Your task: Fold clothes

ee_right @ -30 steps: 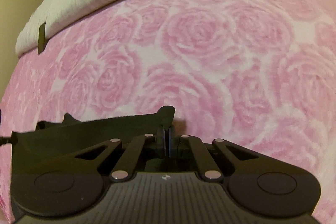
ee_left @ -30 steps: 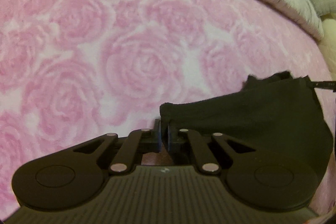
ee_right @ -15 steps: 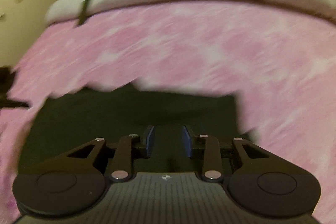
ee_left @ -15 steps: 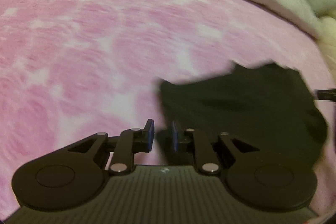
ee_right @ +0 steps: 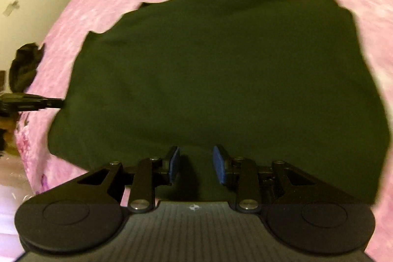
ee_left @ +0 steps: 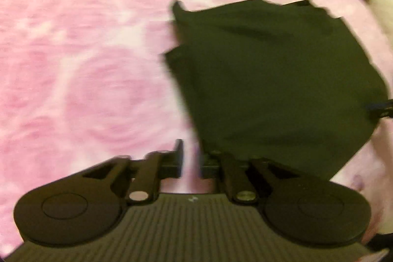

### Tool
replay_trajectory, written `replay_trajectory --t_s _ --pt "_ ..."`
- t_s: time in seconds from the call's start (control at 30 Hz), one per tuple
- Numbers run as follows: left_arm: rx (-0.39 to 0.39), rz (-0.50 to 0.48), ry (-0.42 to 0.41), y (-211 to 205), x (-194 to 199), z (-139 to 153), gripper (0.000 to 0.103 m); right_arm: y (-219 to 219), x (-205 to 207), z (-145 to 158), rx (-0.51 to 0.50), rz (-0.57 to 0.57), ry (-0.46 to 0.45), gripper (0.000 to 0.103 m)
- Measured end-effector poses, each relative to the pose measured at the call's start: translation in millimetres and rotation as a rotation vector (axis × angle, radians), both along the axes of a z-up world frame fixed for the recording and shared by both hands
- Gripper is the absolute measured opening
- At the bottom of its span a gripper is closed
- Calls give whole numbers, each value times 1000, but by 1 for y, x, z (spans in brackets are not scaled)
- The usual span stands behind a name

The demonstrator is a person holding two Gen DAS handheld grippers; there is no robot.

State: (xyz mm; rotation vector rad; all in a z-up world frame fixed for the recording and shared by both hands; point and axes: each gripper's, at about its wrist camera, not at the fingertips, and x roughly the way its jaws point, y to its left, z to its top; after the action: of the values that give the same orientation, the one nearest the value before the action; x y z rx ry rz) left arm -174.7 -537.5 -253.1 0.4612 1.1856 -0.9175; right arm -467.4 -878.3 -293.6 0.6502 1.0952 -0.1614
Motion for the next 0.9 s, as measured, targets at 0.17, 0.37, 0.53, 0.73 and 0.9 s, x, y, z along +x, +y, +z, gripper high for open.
replay_trajectory --t_s 0.17,0.37,0.53,0.73,0.9 --pt "32 -34 -93 15 -7 35 10 -9 -32 20 -34 -105 36 44" --pt "23 -195 -157 -2 -39 62 29 18 -35 29 27 -157 -13 55" --pt "23 -353 -155 -17 -50 53 39 25 -48 22 37 -318 85 57" --pt "-7 -617 -173 -13 -32 34 47 54 -50 45 -40 -490 68 57" --pt "-35 -764 -153 7 0 32 47 97 -51 59 -86 -676 56 59"
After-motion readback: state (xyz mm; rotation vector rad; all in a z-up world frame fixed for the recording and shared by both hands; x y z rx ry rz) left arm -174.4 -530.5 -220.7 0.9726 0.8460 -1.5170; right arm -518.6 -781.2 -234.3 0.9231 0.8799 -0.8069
